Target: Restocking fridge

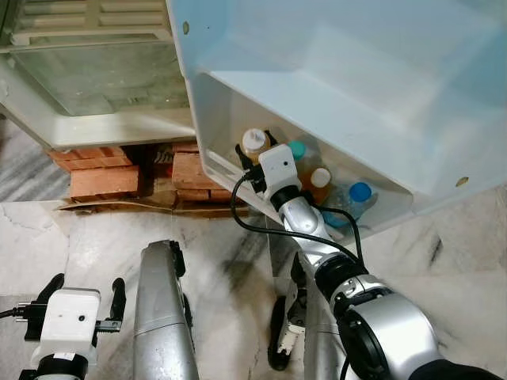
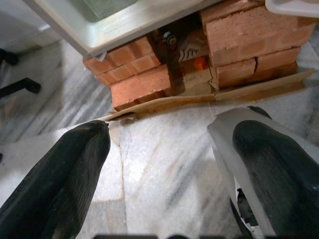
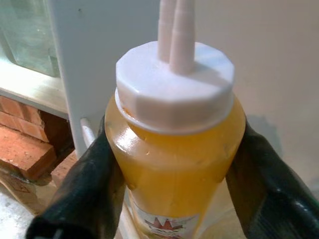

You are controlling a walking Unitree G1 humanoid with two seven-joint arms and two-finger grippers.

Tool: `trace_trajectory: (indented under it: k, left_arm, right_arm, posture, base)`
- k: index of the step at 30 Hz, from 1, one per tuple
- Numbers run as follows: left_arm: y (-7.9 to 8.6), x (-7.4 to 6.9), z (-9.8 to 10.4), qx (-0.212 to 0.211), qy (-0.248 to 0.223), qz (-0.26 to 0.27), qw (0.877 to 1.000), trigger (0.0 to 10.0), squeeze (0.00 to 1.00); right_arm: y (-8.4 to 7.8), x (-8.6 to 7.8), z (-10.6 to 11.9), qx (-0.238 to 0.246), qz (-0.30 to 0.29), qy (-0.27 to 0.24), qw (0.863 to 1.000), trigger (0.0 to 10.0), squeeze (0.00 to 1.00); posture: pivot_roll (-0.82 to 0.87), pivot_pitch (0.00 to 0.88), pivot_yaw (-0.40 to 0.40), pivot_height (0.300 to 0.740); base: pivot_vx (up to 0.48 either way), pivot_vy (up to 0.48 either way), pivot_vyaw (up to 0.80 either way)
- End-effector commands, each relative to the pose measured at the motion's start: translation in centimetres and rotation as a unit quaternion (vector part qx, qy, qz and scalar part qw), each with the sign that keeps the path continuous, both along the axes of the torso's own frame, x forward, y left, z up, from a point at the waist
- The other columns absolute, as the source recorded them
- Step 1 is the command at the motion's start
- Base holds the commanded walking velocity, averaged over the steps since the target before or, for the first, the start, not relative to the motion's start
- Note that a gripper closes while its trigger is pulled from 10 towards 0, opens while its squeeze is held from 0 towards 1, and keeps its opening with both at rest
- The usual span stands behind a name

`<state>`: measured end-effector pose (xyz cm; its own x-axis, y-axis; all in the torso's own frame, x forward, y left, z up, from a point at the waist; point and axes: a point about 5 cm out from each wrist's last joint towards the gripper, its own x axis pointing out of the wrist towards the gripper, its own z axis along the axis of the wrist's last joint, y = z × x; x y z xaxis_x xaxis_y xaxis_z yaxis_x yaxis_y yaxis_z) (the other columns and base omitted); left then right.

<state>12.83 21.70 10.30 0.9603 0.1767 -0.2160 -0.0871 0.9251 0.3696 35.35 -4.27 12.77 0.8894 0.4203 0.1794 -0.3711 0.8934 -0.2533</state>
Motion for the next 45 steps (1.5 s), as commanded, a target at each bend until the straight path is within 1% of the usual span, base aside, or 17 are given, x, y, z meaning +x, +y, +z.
trace_trajectory:
  k: [1,7,14,19,21,25,28,30,34,35,36,38,39,42,43,44,45]
  left_arm:
    - [0.1,-0.3,-0.6,0.003,0.021,-0.002,1.0,10.0,0.0]
    - [0.1,0.3,-0.8,0.002,0.019,-0.004,1.0,10.0,0.0]
    - [0.4,2.0,-1.5,-0.003,0.01,-0.003,1.0,10.0,0.0]
    - [0.6,3.5,-1.7,0.0,-0.003,-0.005,1.0,10.0,0.0]
    - [0.6,4.4,-1.8,0.001,-0.012,-0.007,1.0,10.0,0.0]
    - [0.6,5.6,-1.7,0.0,-0.025,-0.01,1.0,10.0,0.0]
    - [0.4,6.7,-1.7,-0.002,-0.036,-0.018,0.999,10.0,0.0]
    - [0.1,8.0,-1.6,-0.006,-0.048,-0.027,0.998,10.0,0.0]
    - [-0.4,9.1,-1.6,-0.018,-0.059,-0.042,0.997,10.0,0.0]
    - [-0.7,9.4,-1.6,-0.021,-0.063,-0.049,0.997,10.0,0.0]
    - [-0.9,9.7,-1.4,-0.023,-0.067,-0.057,0.996,10.0,0.0]
    - [-1.2,10.3,-1.2,-0.025,-0.072,-0.067,0.995,10.0,0.0]
    - [-1.4,11.2,-1.1,-0.025,-0.078,-0.075,0.994,10.0,0.0]
    - [-1.5,12.3,-0.6,-0.023,-0.091,-0.087,0.992,10.0,0.0]
    - [-1.5,12.3,-0.6,-0.023,-0.091,-0.087,0.992,10.0,0.0]
    - [-1.4,13.1,-0.4,-0.022,-0.097,-0.088,0.991,10.0,0.0]
    - [-1.4,13.4,-0.4,-0.021,-0.099,-0.088,0.991,10.0,0.0]
  right_arm:
    - [-0.2,-0.7,-1.9,-0.003,0.001,0.04,0.999,10.0,1.0]
    - [-0.9,-0.6,-1.9,-0.002,-0.003,0.033,0.999,10.0,1.0]
    - [-2.0,-0.1,-0.6,0.016,-0.01,0.004,1.0,10.0,1.0]
    - [-2.7,-0.3,-0.8,0.026,-0.01,0.0,1.0,10.0,1.0]
    - [-3.3,-0.8,-1.1,0.032,-0.009,-0.004,0.999,10.0,1.0]
    - [-4.0,-1.4,-1.6,0.048,-0.012,-0.003,0.999,10.0,1.0]
    - [-4.8,-2.7,-2.0,0.067,-0.014,-0.012,0.998,10.0,1.0]
    - [-5.4,-3.6,-1.8,0.085,-0.023,-0.015,0.996,10.0,1.0]
    - [-6.3,-4.5,-1.9,0.109,-0.048,-0.005,0.993,10.0,1.0]
    - [-6.6,-4.6,-2.0,0.118,-0.064,0.007,0.991,10.0,0.71]
    - [-7.0,-4.7,-2.1,0.123,-0.078,0.017,0.989,10.0,0.0]
    - [-7.4,-4.8,-2.2,0.126,-0.09,0.023,0.988,10.0,0.0]
    - [-7.7,-4.8,-2.0,0.12,-0.09,0.022,0.989,10.0,0.0]
    - [-8.3,-5.4,-1.6,0.142,-0.082,0.011,0.986,10.0,0.0]
    - [-8.3,-5.4,-1.6,0.142,-0.082,0.011,0.986,10.0,0.0]
    - [-8.7,-5.5,-1.2,0.14,-0.087,0.004,0.986,10.0,0.0]
    - [-8.8,-5.5,-1.0,0.135,-0.091,0.007,0.987,10.0,0.0]
  posture:
    - [0.21,0.412,-0.074,0.541]
    - [0.2,0.387,-0.071,0.541]
    - [0.18,0.332,-0.066,0.541]
    - [0.17,0.283,-0.066,0.541]
    - [0.16,0.258,-0.063,0.541]
    - [0.15,0.226,-0.058,0.541]
    - [0.12,0.177,-0.047,0.541]
    - [0.11,0.137,-0.035,0.541]
    - [0.09,0.096,-0.022,0.541]
    - [0.08,0.08,-0.017,0.541]
    - [0.08,0.071,-0.012,0.541]
    - [0.07,0.054,-0.004,0.541]
    - [0.06,0.03,0.007,0.541]
    - [0.04,0.0,0.02,0.541]
    - [0.04,0.0,0.02,0.541]
    - [0.02,0.0,0.029,0.546]
    - [0.02,0.0,0.029,0.551]
  base:
    - [0.0,0.0,0.0]
    - [0.0,0.0,0.0]
    - [0.0,0.0,0.0]
    - [0.0,0.0,0.0]
    - [0.0,0.0,0.0]
    - [0.0,0.0,0.0]
    - [0.0,0.0,0.0]
    - [0.0,0.0,0.0]
    - [0.0,0.0,0.0]
    - [0.0,0.0,0.0]
    - [0.0,0.0,0.0]
    - [0.0,0.0,0.0]
    - [0.0,0.0,0.0]
    - [0.0,0.0,0.0]
    - [0.0,0.0,0.0]
    - [0.0,0.0,0.0]
    - [0.0,0.0,0.0]
